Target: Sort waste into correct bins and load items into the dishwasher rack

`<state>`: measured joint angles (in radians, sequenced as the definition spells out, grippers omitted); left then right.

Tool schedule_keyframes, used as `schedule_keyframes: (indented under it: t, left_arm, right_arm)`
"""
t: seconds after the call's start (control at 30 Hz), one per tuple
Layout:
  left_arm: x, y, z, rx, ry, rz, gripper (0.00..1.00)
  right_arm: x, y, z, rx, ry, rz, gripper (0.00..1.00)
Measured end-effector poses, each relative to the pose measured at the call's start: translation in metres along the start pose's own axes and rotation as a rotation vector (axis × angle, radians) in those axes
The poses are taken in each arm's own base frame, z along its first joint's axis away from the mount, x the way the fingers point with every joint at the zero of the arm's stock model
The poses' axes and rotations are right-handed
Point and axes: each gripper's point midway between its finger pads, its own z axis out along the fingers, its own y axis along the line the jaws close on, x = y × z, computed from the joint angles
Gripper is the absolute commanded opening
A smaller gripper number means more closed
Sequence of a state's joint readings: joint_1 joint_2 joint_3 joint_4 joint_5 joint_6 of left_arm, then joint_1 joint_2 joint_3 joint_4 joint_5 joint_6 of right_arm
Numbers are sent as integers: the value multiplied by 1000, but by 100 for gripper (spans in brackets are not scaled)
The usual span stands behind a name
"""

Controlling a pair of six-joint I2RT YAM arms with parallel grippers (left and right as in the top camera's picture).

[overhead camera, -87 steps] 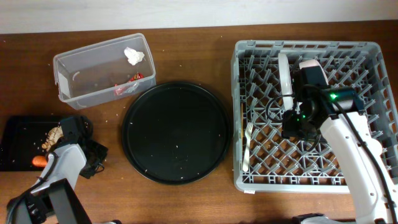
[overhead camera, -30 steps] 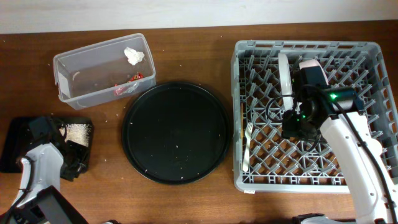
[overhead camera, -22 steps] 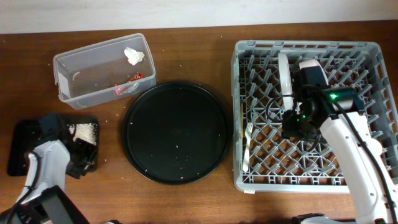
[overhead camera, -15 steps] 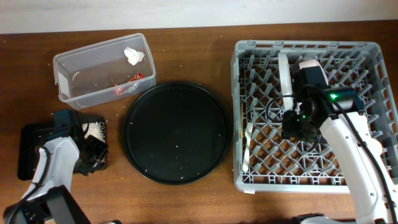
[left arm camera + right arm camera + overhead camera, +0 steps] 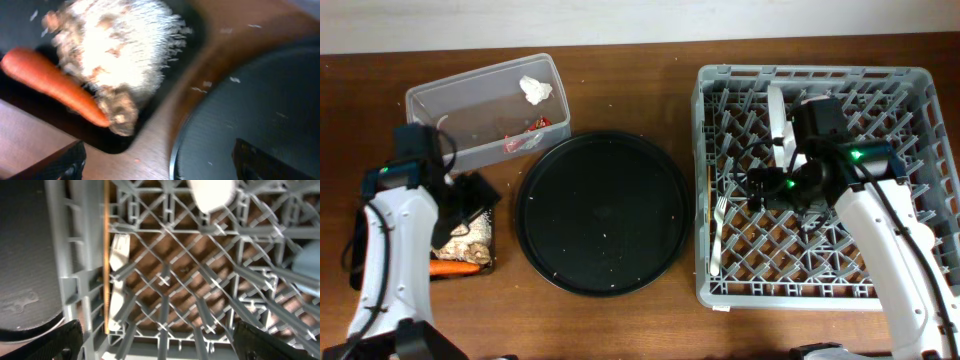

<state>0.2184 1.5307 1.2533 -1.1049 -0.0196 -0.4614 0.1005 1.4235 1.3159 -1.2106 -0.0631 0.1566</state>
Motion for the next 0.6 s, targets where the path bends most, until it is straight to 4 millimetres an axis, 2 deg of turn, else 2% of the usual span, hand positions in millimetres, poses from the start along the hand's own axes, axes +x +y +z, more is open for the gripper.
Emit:
schedule_keyframes:
  t: [0.03, 0.1, 0.13, 0.17, 0.2, 0.33, 0.37, 0.43, 0.53, 0.6]
  left_arm:
    - [2, -18, -6, 18, -17, 80, 99]
    - [13, -42, -9, 40, -21, 218, 99]
    - [24, -57, -10, 49, -17, 315, 99]
    - [44, -74, -11, 62, 5, 468, 99]
    - [55, -80, -12, 64, 19, 531, 99]
    - [108, -64, -20, -14, 200, 708, 99]
    - [114, -57, -22, -31, 234, 721, 99]
    - [120, -45, -25, -61, 283, 716, 99]
    - [117, -42, -27, -50, 275, 695, 99]
    - [109, -46, -38, -4, 196, 678, 99]
  right_arm:
    - [-4, 3, 0, -17, -15, -14, 98]
    - [-7, 6, 0, -39, -26, -25, 98]
    - [-8, 7, -1, -56, -31, -23, 98]
    - [-8, 4, -2, -91, -26, -11, 98]
    - [-8, 1, -2, -106, -20, 2, 98]
    - [15, -24, -6, -127, 76, 104, 98]
    - [23, -31, -7, -126, 104, 127, 98]
    - [35, -41, -10, -124, 151, 166, 98]
    - [45, -46, -12, -116, 186, 179, 98]
    - [45, -47, -14, -112, 183, 175, 98]
